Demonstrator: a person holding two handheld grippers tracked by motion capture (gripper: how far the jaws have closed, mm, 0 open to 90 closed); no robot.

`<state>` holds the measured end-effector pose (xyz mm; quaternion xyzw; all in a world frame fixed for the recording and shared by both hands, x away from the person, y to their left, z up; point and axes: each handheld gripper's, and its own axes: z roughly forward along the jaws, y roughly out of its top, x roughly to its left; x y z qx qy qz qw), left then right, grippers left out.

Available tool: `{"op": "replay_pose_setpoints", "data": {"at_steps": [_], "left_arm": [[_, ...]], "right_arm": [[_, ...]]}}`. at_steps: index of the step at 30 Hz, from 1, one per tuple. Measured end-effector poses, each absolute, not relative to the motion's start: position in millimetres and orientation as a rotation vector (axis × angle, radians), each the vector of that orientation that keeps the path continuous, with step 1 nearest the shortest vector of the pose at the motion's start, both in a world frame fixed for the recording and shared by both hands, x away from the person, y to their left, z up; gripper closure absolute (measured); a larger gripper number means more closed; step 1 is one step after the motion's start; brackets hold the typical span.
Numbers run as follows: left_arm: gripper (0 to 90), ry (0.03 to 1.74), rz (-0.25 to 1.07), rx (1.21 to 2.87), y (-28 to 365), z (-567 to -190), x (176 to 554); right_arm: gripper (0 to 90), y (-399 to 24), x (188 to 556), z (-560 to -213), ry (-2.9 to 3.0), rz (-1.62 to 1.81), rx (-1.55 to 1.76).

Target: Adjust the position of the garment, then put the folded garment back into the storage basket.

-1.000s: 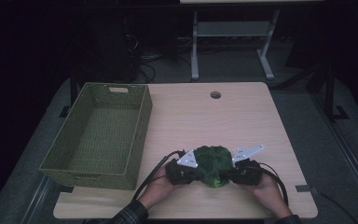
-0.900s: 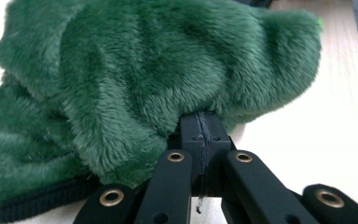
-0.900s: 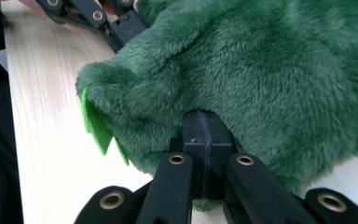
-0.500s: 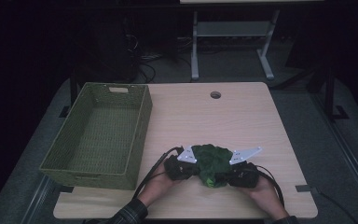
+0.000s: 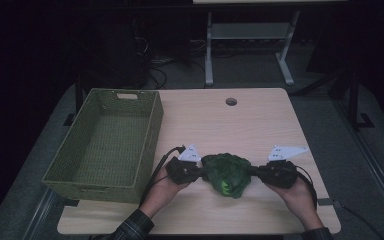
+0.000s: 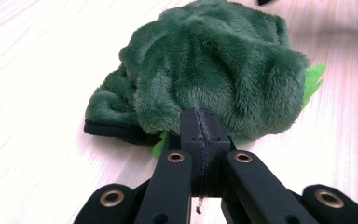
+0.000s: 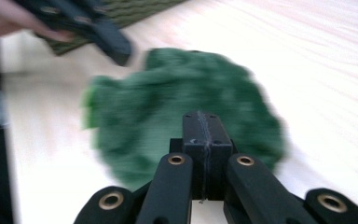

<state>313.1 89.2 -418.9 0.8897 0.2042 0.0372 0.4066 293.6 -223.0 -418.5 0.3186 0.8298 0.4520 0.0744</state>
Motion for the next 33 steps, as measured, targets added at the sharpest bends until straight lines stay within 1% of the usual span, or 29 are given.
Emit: {"op": "replay_pose_setpoints", "data": {"at_steps": [5, 10, 16, 20, 25, 33], "left_arm": [[90.0, 0.498, 0.038, 2.261, 81.9, -423.5, 301.4], [90.0, 0.453, 0.004, 2.301, 71.1, -432.7, 287.7], [90.0, 0.441, -0.026, 2.337, 56.6, -448.6, 291.4], [90.0, 0.458, -0.021, 2.345, 52.4, -454.1, 298.7], [90.0, 0.489, 0.020, 2.355, 56.5, -454.8, 310.7], [90.0, 0.548, 0.053, 2.337, 66.8, -454.4, 331.6]], "right_arm": [[89.9, -230.4, 321.8, -426.2, 2.458, 1.310, 1.004], [89.9, -224.9, 346.7, -437.5, 2.468, 1.260, 1.039], [90.0, -216.5, 362.9, -456.5, 2.504, 1.227, 1.059], [90.0, -212.2, 360.1, -460.2, 2.544, 1.203, 1.056], [90.0, -215.5, 351.8, -458.2, 2.566, 1.179, 1.043], [89.9, -221.8, 327.9, -458.2, 2.583, 1.184, 1.036]]}}
